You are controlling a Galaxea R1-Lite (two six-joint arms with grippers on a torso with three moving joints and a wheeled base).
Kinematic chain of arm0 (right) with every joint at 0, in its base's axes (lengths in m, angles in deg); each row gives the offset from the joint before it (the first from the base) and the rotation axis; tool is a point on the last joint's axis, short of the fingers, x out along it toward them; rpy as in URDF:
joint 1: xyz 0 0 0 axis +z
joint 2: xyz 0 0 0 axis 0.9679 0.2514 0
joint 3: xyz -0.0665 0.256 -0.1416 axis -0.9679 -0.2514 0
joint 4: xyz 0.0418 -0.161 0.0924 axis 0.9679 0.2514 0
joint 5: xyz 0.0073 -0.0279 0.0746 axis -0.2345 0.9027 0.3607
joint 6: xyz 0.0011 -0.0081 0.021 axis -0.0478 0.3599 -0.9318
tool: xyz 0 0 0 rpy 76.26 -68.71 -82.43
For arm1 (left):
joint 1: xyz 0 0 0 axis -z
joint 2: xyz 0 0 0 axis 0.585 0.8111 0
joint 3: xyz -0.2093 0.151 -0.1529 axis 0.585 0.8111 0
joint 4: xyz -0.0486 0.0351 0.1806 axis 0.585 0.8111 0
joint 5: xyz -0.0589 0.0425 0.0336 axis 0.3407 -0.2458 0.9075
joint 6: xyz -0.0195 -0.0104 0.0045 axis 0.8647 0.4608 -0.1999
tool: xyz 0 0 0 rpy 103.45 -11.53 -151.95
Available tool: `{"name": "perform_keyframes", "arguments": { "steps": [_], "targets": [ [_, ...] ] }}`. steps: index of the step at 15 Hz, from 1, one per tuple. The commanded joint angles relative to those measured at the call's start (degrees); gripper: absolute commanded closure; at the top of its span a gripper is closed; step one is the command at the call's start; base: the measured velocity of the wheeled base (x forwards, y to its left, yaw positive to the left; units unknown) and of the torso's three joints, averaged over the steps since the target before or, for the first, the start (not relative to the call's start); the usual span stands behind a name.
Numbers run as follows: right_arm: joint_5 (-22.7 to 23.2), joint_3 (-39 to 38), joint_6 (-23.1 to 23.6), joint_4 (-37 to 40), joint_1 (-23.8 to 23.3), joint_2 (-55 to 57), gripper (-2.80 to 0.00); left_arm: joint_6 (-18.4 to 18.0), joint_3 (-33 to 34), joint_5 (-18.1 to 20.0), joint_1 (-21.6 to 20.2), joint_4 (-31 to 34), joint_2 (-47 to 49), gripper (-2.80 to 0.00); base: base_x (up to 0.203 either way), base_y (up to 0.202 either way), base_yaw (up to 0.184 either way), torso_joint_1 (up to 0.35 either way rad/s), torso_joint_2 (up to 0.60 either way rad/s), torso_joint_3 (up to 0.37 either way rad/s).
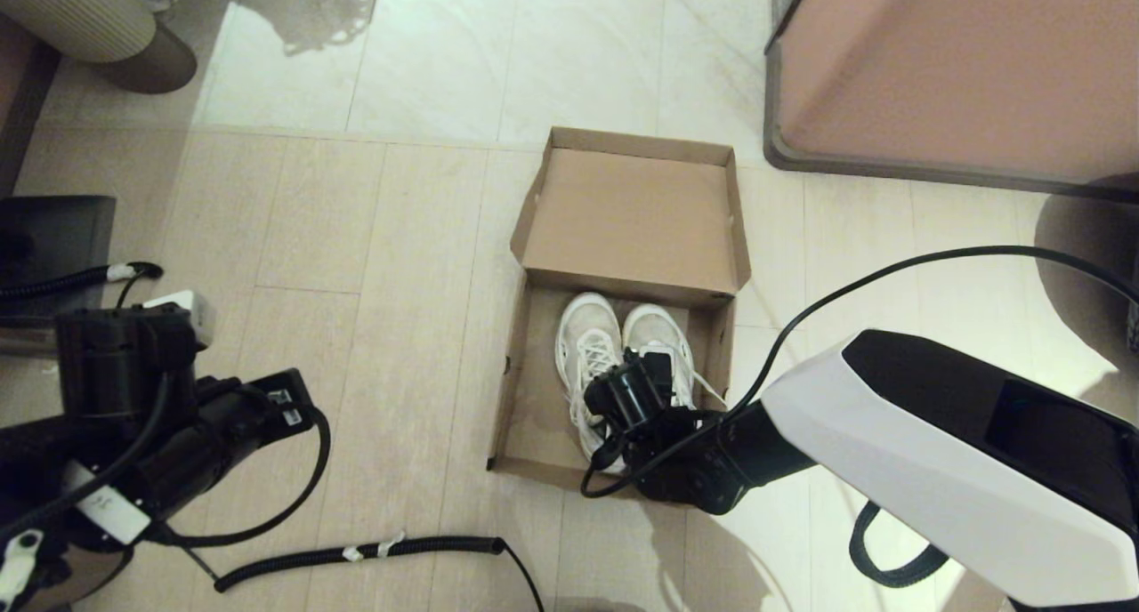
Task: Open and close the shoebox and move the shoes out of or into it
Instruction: Put the shoes into the shoe box, then close the shoe box
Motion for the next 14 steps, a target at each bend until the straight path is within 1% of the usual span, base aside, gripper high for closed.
{"name": "perform_keyframes", "arguments": {
  "steps": [1, 3, 5, 6, 8, 9, 13, 14],
  "targets": [
    [-0.16, -0.62, -0.07, 0.13, 0.08, -1.87, -2.8, -0.21, -0.47, -0.01, 0.29, 0.46, 0.4, 0.0, 0.0, 0.0, 0.0, 0.0, 0.0, 0.0],
    [0.03, -3.52, -0.22, 1.77, 0.1, -7.7, -2.8, -0.7, -2.49, 0.46, 1.19, 3.21, 2.21, 0.0, 0.0, 0.0, 0.0, 0.0, 0.0, 0.0],
    [0.43, -8.4, -0.62, 4.47, 0.07, -14.32, -2.8, -0.7, -6.75, 1.32, 2.49, 7.01, 5.35, 0.0, 0.0, 0.0, 0.0, 0.0, 0.0, 0.0],
    [0.64, -11.11, -0.87, 5.25, 0.02, -17.36, 0.0, -0.75, -9.17, 2.13, 3.36, 8.15, 6.78, 0.0, 0.0, 0.0, 0.0, 0.0, 0.0, 0.0],
    [0.96, -16.03, -1.05, 6.0, -1.01, -21.45, 0.0, -0.82, -14.66, 3.55, 5.86, 11.54, 9.6, 0.0, 0.0, 0.0, 0.0, 0.0, 0.0, 0.0],
    [1.01, -17.66, -1.18, 6.02, -2.49, -22.21, 0.0, -0.78, -17.27, 4.41, 7.29, 13.42, 11.39, 0.0, 0.0, 0.0, 0.0, 0.0, 0.0, 0.0],
    [1.38, -20.08, -1.67, 5.99, -8.46, -22.39, 0.0, -0.26, -25.9, 5.52, 11.21, 14.73, 20.5, 0.0, 0.0, 0.0, 0.0, 0.0, 0.0, 0.0],
    [3.41, -20.21, -1.58, 6.11, -9.73, -22.09, 0.0, -0.18, -27.34, 5.56, 11.91, 14.72, 22.6, 0.0, 0.0, 0.0, 0.0, 0.0, 0.0, 0.0]
  ]
}}
